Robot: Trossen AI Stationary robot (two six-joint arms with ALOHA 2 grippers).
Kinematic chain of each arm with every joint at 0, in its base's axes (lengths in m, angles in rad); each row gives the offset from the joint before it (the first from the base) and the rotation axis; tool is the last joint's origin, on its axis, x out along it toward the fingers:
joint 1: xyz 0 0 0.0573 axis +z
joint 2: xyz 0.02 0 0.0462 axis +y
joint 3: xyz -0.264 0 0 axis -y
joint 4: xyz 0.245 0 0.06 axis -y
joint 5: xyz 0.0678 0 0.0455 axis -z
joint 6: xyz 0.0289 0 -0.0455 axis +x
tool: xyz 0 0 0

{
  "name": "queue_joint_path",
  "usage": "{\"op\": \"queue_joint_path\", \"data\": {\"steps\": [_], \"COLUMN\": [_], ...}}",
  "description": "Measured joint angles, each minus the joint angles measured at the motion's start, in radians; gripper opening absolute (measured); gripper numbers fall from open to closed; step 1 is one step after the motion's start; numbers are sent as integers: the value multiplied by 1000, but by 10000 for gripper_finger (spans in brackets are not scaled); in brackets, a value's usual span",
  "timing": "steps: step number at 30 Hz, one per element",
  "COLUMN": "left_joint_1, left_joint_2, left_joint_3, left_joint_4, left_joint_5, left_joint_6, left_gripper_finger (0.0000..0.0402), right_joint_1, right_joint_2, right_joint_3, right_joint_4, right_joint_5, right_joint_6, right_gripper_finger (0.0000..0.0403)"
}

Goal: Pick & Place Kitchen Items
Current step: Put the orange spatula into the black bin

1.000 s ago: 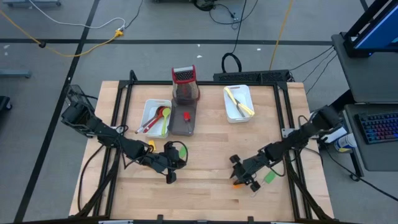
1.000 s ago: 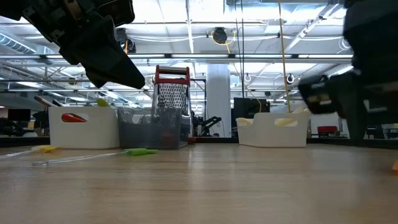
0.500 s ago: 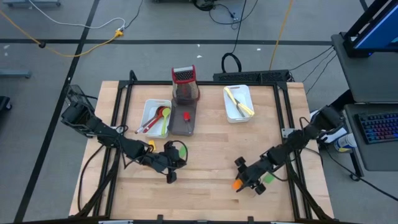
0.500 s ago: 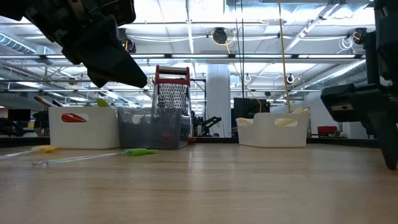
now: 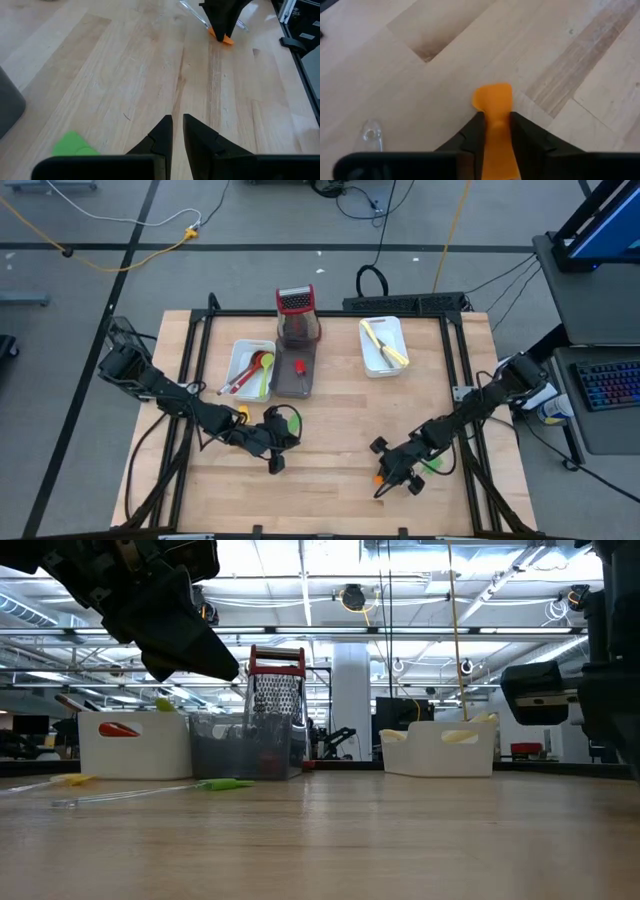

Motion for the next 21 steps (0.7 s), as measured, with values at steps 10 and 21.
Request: {"op": "queue_joint_path", "data": {"steps": [10, 21], "left_joint_1": [0, 0], "left_joint_2": [0, 0], "left_joint_3": [0, 0], "left_joint_4": [7, 18], "left_joint_5": [0, 0], "left_joint_6": [-2, -4], "left_gripper_finger": [47, 47], "right_joint_1": [-2, -41], "right_joint_2": [-37, -145], "right_joint_3": [-5, -8], "right_joint_4": [104, 352], "right_joint_5": [7, 195], "right_joint_6": [39, 50], "right_gripper_finger": [56, 54]}}
